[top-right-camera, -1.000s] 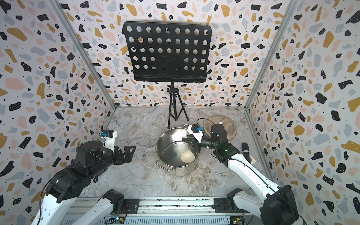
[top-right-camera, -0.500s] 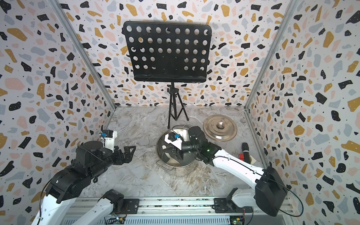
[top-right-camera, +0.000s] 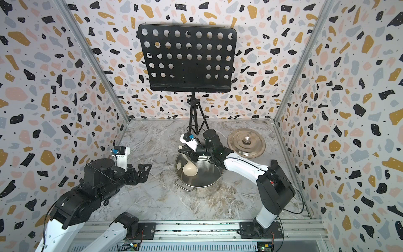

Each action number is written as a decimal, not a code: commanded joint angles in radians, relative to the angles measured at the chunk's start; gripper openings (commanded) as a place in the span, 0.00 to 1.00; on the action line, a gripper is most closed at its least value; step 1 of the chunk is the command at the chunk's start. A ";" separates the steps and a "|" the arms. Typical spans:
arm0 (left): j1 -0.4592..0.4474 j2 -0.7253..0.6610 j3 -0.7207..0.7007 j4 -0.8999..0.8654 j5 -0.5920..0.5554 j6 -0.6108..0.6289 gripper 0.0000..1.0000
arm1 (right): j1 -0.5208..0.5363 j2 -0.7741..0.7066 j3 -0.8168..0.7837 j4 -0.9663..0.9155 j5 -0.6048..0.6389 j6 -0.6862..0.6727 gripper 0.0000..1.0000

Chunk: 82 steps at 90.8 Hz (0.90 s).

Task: Stir the soup with a spoon
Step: Stir the soup in the pan with a stick.

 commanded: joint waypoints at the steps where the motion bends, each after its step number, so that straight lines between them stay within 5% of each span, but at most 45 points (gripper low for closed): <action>1: 0.000 -0.016 0.017 -0.005 -0.004 0.001 0.99 | -0.082 -0.082 -0.039 0.060 -0.008 0.050 0.00; 25: 0.000 -0.023 0.016 0.006 -0.019 0.019 1.00 | -0.208 -0.286 -0.206 -0.073 -0.042 0.008 0.00; 44: 0.000 -0.028 0.010 0.012 -0.027 0.023 0.99 | -0.204 -0.467 -0.314 -0.192 -0.084 0.026 0.00; 63: 0.000 -0.033 -0.011 0.035 -0.020 0.018 1.00 | -0.074 -0.565 -0.309 -0.327 -0.108 -0.009 0.00; 82: 0.000 -0.028 -0.011 0.046 -0.009 0.018 1.00 | 0.093 -0.511 -0.221 -0.363 -0.078 -0.084 0.00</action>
